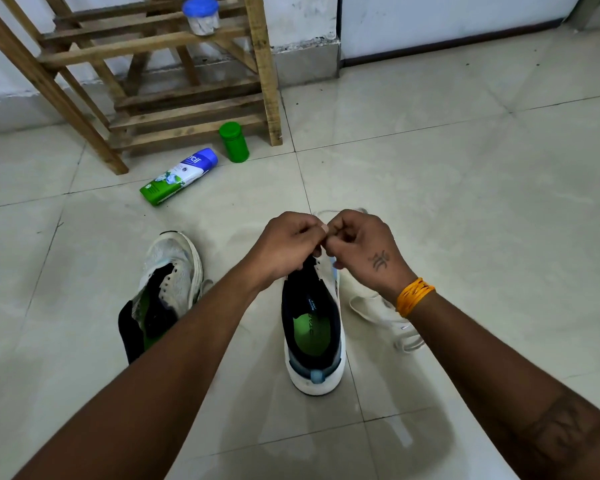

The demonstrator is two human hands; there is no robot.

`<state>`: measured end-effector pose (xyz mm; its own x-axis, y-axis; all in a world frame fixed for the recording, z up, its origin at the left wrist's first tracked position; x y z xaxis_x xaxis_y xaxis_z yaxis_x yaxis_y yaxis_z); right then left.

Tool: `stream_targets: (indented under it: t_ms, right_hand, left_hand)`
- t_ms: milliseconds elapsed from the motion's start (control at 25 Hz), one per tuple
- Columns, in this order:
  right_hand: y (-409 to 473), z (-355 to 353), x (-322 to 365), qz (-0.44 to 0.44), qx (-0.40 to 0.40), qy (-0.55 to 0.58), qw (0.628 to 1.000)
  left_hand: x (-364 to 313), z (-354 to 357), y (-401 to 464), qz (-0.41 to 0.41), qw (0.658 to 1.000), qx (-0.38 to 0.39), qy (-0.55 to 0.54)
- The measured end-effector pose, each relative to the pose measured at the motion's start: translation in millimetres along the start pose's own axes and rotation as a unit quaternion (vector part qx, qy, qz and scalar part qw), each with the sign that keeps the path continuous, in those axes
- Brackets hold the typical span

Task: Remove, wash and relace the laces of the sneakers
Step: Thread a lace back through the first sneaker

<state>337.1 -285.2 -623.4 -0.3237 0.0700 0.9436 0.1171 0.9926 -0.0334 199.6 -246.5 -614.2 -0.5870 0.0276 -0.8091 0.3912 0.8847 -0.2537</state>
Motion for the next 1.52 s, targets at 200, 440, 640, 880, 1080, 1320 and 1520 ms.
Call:
stream_targets:
  t_ms: [200,440,640,880,1080,1320,1520]
  right_hand:
    - [-3,-18,3,0.077,0.024,0.146,0.986]
    - [-6,-1,16,0.059,0.054,0.169,0.982]
    - [-6,-1,17,0.059,0.043,0.164,0.984]
    - [-12,7,14,0.061,0.063,0.158,0.984]
    - [-11,7,13,0.058,0.049,0.162,0.984]
    - [-15,10,7,0.07,0.056,0.158,0.983]
    - [-14,17,9,0.06,0.067,0.156,0.984]
  left_hand:
    - [46,-55,-5,-0.009,0.986,-0.157,-0.059]
    - [12,-31,-22,0.037,0.994,-0.078,-0.073]
    - [39,-49,-32,-0.014,0.98,-0.194,-0.026]
    - [19,-49,-44,0.082,0.984,-0.155,0.02]
    - [17,-45,-40,0.116,0.974,-0.175,0.088]
    - [31,-54,-39,0.045,0.985,-0.143,0.09]
    - [36,-39,-36,0.005,0.992,-0.122,0.006]
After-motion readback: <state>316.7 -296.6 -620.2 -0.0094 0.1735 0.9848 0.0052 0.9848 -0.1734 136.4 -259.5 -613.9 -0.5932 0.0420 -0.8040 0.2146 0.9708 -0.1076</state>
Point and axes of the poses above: each hand's wrist, its own y-axis towards the middle knuckle, its own z-axis out of the palm, x = y × z, the point moved 7 cm from there along y, towards the middle knuckle, and after that the axes turned 2 degrees about y, right-handed, at the moved point
